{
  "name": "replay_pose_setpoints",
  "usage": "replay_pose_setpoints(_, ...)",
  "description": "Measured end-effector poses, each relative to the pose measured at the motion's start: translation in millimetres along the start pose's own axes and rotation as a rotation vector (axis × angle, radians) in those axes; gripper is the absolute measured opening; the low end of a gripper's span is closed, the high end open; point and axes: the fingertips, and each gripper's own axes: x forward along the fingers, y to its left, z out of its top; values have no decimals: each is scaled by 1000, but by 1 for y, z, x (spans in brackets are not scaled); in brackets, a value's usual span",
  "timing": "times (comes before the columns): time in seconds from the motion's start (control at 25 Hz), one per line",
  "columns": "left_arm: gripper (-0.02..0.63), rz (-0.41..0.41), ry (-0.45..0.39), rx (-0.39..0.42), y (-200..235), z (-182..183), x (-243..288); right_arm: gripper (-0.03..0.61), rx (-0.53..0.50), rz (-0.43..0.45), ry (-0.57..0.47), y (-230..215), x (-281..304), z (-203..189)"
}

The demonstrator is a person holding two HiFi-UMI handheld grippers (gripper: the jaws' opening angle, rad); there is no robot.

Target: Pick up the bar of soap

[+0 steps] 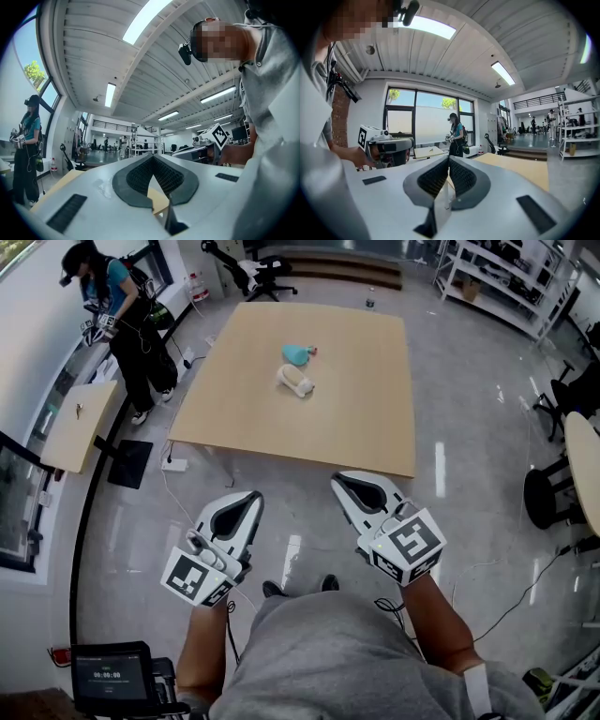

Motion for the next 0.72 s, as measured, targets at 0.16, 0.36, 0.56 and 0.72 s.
replay_pose_setpoints(0.16, 5, -3, 3, -6, 15, 2, -15, 8, 12, -19, -2, 11, 13, 3)
replay_pose_setpoints(0.36, 5, -7, 4, -5, 38, 5, -40, 8, 21, -53, -1, 24, 34, 5)
replay_pose_setpoints(0.56, 5, -7, -2, -4, 70, 9, -66, 8, 19, -70, 13, 38, 65, 6)
replay_pose_setpoints(0.72, 5, -9, -12, -7, 110, 1, -91, 8, 17, -96, 20, 48, 101, 0)
